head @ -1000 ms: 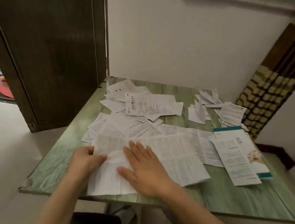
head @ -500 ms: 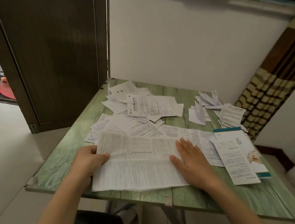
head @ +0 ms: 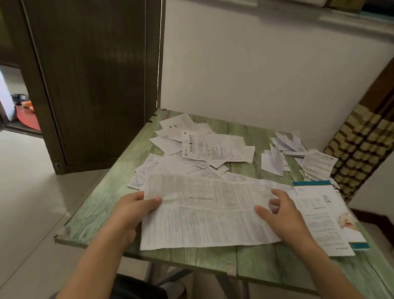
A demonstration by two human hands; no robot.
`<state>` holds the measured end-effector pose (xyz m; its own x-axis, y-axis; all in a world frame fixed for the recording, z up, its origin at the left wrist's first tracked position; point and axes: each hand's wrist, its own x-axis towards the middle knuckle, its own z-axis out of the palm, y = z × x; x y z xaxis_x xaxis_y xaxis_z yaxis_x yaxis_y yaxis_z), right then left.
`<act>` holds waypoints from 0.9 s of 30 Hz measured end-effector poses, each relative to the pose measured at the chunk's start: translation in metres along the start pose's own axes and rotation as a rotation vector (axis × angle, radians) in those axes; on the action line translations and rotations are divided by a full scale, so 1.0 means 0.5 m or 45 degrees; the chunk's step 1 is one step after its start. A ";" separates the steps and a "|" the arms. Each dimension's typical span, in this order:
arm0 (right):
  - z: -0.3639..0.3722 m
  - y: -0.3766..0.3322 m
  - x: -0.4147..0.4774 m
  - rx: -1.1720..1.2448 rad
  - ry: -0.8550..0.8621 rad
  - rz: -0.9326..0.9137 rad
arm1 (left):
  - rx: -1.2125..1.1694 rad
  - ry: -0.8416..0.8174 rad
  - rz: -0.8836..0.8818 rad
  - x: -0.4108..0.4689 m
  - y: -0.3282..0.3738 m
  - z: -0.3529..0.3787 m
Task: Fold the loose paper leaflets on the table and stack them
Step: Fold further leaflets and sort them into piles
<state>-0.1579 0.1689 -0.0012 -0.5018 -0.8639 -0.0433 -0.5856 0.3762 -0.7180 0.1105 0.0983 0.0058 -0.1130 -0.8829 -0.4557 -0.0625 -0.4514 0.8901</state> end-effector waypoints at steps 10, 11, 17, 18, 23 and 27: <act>-0.046 -0.053 -0.015 0.584 -0.126 0.215 | -0.326 -0.147 -0.156 -0.007 0.004 0.010; -0.045 -0.060 -0.017 0.626 -0.143 0.201 | -0.341 -0.145 -0.167 -0.007 0.002 0.013; -0.010 -0.142 -0.043 0.853 -0.279 -0.006 | -0.515 -0.166 -0.169 -0.011 -0.001 0.034; 0.004 -0.161 -0.051 0.871 -0.320 -0.051 | -0.555 -0.187 -0.166 -0.015 0.000 0.040; 0.109 -0.224 -0.096 0.644 -0.499 -0.263 | -0.739 -0.395 -0.102 -0.024 -0.001 0.059; 0.161 -0.213 -0.114 0.468 -0.433 -0.449 | -0.912 -0.544 -0.032 -0.028 -0.001 0.055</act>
<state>-0.0157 0.1514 0.0217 -0.0508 -0.9966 0.0649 -0.3908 -0.0400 -0.9196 0.0850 0.1145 0.0119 -0.4956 -0.8117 -0.3092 0.5595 -0.5706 0.6011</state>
